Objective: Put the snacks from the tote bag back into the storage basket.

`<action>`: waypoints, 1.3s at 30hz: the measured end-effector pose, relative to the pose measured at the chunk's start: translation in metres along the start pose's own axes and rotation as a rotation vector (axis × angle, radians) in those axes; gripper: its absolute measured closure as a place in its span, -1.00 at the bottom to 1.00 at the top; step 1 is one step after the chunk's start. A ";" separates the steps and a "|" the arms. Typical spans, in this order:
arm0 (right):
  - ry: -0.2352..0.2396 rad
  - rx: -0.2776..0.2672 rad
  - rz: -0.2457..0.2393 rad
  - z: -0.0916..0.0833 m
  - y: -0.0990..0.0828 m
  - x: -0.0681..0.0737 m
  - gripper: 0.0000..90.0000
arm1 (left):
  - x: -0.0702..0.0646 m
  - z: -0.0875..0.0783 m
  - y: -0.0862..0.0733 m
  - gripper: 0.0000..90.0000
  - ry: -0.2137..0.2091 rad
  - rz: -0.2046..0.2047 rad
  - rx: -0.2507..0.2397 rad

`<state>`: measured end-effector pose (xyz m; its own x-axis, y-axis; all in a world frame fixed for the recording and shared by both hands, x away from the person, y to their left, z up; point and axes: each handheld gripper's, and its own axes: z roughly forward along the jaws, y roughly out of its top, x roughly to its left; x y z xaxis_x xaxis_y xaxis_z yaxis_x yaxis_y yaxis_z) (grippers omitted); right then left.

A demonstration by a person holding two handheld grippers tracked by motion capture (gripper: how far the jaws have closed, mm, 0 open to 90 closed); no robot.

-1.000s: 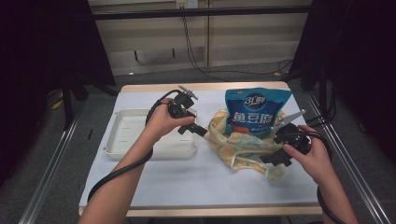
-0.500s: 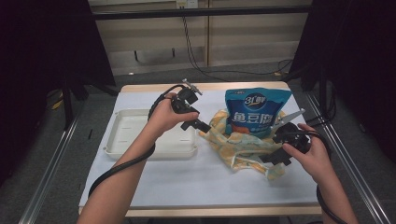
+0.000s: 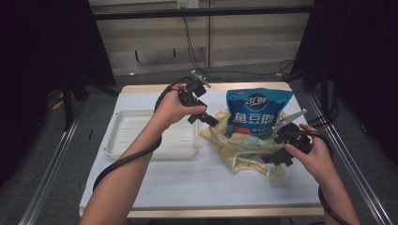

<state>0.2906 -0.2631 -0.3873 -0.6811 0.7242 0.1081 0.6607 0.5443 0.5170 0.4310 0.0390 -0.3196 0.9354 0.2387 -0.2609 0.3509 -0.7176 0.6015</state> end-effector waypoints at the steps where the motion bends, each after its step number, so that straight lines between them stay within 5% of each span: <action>1: 0.001 -0.001 0.003 0.000 0.000 0.000 -0.87 | 0.000 0.000 0.002 -0.84 -0.005 -0.006 0.002; 22: 0.012 -0.009 0.000 -0.002 -0.003 0.001 -0.87 | -0.001 0.005 0.039 -0.84 -0.035 0.040 -0.050; 27: 0.020 -0.010 -0.004 -0.001 -0.003 0.001 -0.87 | -0.002 0.007 0.044 -0.83 -0.012 0.048 -0.034; 34: 0.021 -0.004 0.006 0.001 -0.003 0.001 -0.87 | -0.004 0.010 0.048 -0.61 0.032 0.044 -0.039; 39: 0.028 0.000 -0.002 0.002 -0.003 0.001 -0.87 | -0.002 0.009 0.049 -0.25 0.051 0.066 -0.068</action>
<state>0.2884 -0.2627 -0.3908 -0.6912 0.7107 0.1309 0.6591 0.5458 0.5174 0.4459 -0.0028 -0.2963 0.9569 0.2270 -0.1813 0.2892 -0.6875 0.6661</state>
